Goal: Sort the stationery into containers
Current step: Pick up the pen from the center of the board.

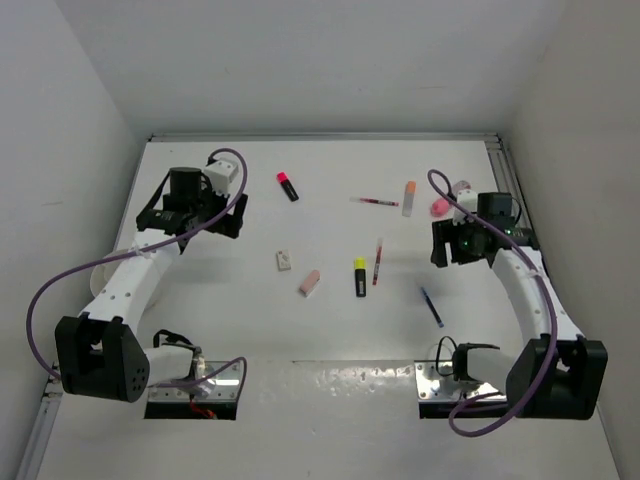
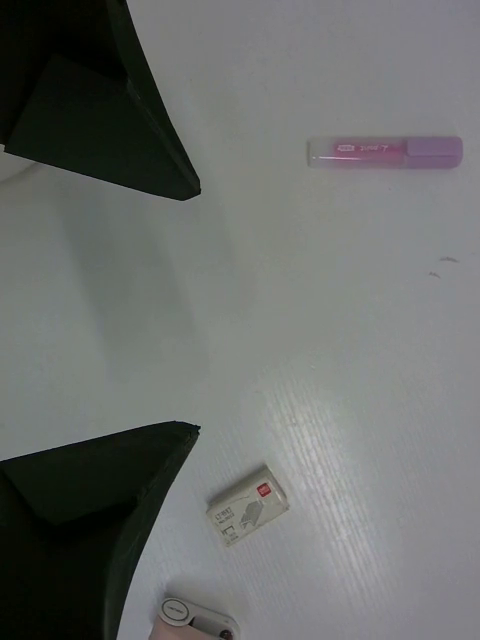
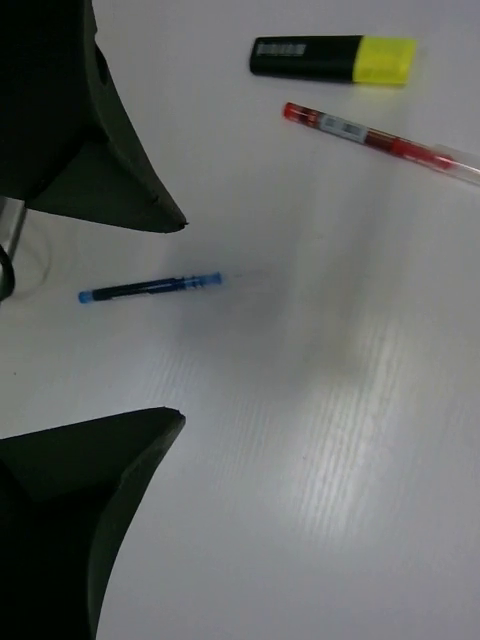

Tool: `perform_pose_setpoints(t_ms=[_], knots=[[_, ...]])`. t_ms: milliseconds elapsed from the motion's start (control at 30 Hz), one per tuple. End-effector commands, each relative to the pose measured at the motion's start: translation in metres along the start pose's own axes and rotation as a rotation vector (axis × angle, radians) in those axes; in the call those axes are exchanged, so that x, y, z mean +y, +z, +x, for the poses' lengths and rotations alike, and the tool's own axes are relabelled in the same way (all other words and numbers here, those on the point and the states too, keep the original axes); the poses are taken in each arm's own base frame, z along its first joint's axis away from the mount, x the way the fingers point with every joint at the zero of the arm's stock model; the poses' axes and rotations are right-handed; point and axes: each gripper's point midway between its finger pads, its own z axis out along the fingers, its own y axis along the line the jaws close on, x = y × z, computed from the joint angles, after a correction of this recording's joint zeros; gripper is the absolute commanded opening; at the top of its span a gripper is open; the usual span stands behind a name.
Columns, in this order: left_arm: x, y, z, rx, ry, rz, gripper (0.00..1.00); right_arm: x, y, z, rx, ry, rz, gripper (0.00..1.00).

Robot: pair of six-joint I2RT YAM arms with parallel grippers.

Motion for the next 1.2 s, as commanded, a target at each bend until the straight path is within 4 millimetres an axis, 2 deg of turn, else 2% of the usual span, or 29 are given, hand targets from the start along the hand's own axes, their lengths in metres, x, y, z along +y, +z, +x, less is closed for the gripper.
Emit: perform_pose_setpoints(t_ms=[0, 33, 67, 100, 200, 400, 600, 933, 967, 1000, 1067, 1100, 1133, 1167], knots=[[-0.004, -0.005, -0.017, -0.045, 0.038, 0.031, 1.00, 0.023, -0.001, 0.024, 0.127, -0.115, -0.140, 0.69], [-0.005, -0.004, -0.018, -0.043, 0.039, 0.036, 1.00, 0.030, 0.001, 0.039, 0.190, -0.149, -0.167, 0.62], [-0.005, -0.004, -0.018, -0.043, 0.038, 0.034, 1.00, 0.036, 0.003, 0.046, 0.213, -0.175, -0.181, 0.58], [-0.005, -0.004, -0.019, -0.040, 0.032, 0.036, 1.00, 0.039, 0.008, 0.063, 0.262, -0.177, -0.187, 0.55], [-0.005, -0.001, -0.018, -0.026, 0.011, 0.033, 1.00, 0.041, 0.020, 0.082, 0.313, -0.219, -0.149, 0.47], [-0.002, 0.001, -0.012, -0.004, 0.003, 0.016, 1.00, 0.036, 0.040, 0.103, 0.389, -0.224, -0.064, 0.41], [0.001, 0.001, -0.011, 0.005, 0.002, 0.001, 1.00, 0.030, 0.052, 0.121, 0.458, -0.228, -0.011, 0.35], [0.007, 0.005, -0.003, 0.034, -0.004, -0.026, 1.00, 0.021, 0.066, 0.132, 0.499, -0.264, 0.079, 0.23], [0.007, 0.004, -0.004, 0.032, 0.001, -0.025, 1.00, 0.021, 0.067, 0.134, 0.504, -0.262, 0.079, 0.20], [0.008, 0.003, -0.005, 0.025, 0.006, -0.022, 1.00, 0.021, 0.068, 0.134, 0.505, -0.262, 0.079, 0.11], [0.008, -0.002, -0.008, 0.003, 0.032, -0.009, 1.00, 0.024, 0.067, 0.134, 0.521, -0.266, 0.061, 0.01], [0.008, -0.004, -0.011, -0.014, 0.038, -0.006, 1.00, 0.033, 0.066, 0.131, 0.516, -0.254, 0.009, 0.00], [0.005, -0.005, -0.011, -0.025, 0.044, 0.019, 1.00, 0.039, 0.059, 0.117, 0.490, -0.257, -0.021, 0.00], [0.003, -0.013, -0.019, -0.066, 0.052, 0.031, 1.00, 0.051, 0.055, 0.108, 0.463, -0.259, -0.098, 0.00]])
